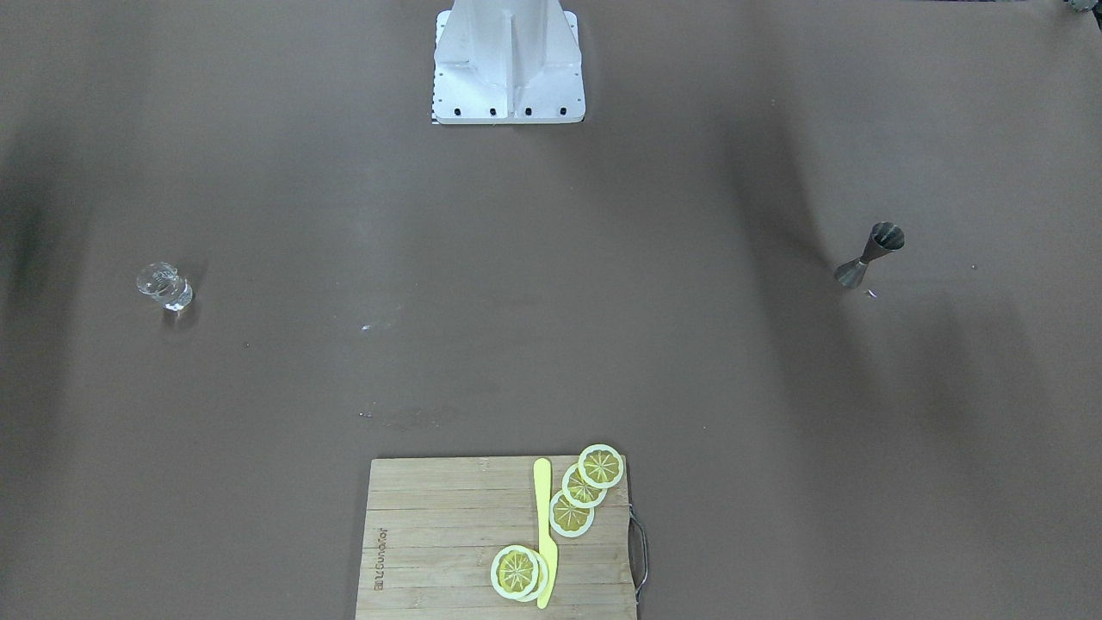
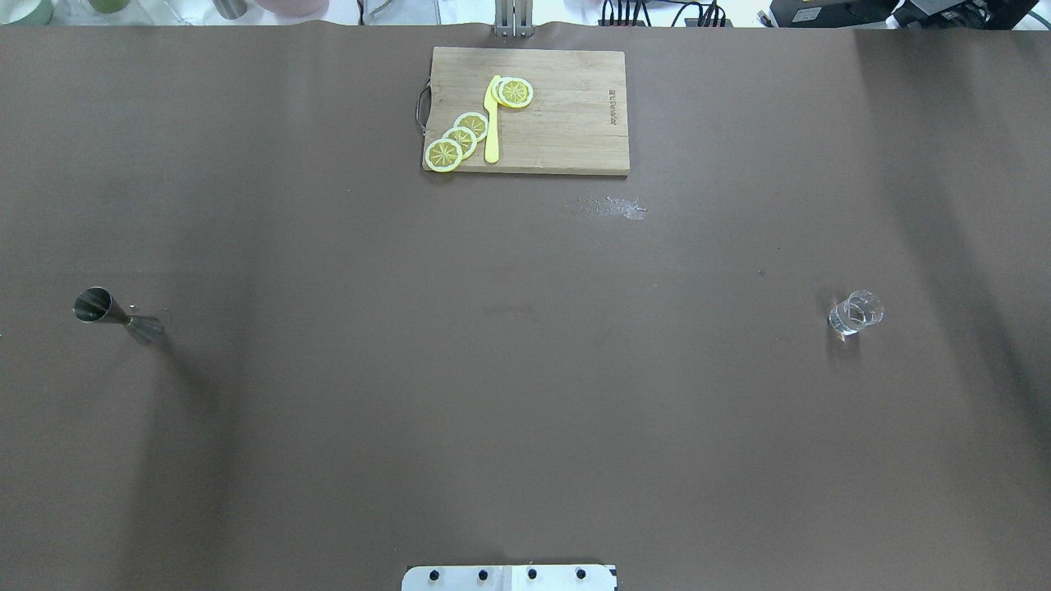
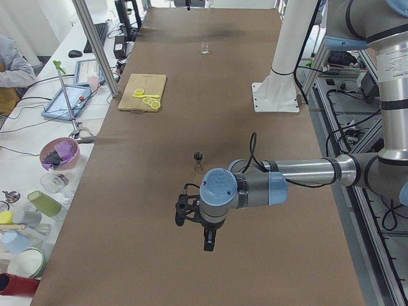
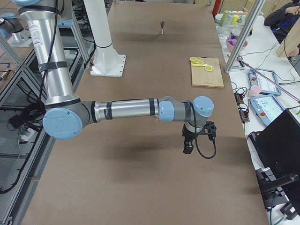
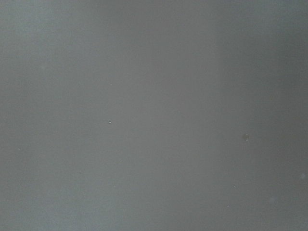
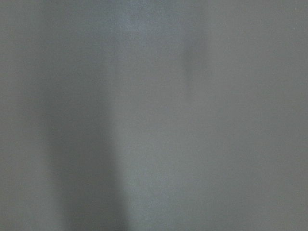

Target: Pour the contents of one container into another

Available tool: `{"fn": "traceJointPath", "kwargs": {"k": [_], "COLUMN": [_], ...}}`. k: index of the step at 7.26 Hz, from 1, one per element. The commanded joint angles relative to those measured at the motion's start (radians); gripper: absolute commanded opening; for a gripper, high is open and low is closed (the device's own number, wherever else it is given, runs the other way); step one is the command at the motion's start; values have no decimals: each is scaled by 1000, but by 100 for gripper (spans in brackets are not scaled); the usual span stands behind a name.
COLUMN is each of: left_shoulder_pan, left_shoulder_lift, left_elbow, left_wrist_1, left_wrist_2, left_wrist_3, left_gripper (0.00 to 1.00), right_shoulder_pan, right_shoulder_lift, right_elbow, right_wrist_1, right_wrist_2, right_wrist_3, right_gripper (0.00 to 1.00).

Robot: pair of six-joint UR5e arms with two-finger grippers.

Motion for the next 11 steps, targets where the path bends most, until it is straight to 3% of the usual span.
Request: {"fn": "traceJointPath", "kwargs": {"k": [1, 4, 11], "left_shoulder_pan": [-9, -11, -11], "left_shoulder_lift": [1, 6, 8], "left_elbow": [1, -3, -5], "left_wrist_1": [-2, -4, -5], "left_wrist_2": [1, -8, -8], "left_wrist_3": [0, 0, 0], "left_gripper": [98, 98, 98], "right_shoulder_pan": [1, 1, 1], "right_shoulder_lift": [-8, -35, -32], "right_elbow": [2, -54, -56], "right_wrist_1": [13, 152, 151], "right_wrist_2": [0, -13, 3], "right_wrist_3": [13, 16, 16], "right_gripper": [100, 100, 100]}}
